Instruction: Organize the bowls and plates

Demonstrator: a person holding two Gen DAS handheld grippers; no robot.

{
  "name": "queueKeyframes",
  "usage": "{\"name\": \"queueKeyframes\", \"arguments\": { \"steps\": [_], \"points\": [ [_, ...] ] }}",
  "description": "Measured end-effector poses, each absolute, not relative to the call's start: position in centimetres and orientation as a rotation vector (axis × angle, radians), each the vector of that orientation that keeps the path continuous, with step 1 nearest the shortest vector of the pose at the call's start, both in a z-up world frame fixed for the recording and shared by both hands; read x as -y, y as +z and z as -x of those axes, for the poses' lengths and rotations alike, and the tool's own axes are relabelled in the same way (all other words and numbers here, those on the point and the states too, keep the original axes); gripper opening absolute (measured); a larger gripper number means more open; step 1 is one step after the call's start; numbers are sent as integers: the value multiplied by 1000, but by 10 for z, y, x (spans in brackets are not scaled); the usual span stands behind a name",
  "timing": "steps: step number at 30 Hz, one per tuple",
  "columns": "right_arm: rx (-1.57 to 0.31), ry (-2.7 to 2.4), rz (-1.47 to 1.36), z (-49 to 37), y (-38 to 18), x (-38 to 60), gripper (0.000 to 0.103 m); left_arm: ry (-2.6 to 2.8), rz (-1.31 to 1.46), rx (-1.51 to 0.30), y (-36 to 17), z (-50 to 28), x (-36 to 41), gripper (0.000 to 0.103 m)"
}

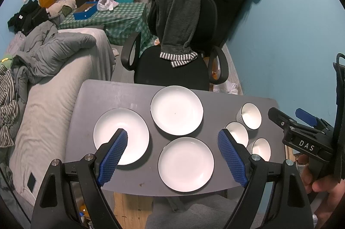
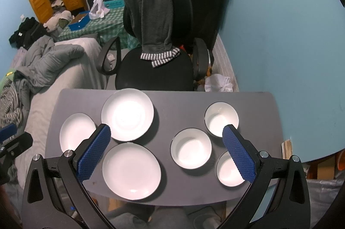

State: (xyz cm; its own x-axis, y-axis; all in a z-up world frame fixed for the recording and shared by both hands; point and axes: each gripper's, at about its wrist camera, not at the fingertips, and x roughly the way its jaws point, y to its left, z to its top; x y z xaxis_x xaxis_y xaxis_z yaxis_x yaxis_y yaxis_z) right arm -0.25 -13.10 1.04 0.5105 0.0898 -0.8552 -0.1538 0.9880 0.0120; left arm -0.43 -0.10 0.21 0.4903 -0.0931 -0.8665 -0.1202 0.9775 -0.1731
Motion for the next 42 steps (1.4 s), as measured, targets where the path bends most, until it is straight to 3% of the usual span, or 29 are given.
{"name": "queueKeyframes", "arguments": {
  "steps": [42],
  "points": [
    [-1043,178,88,14,-4,109,102,30,255,-1092,-10,7,-7,87]
  ]
}}
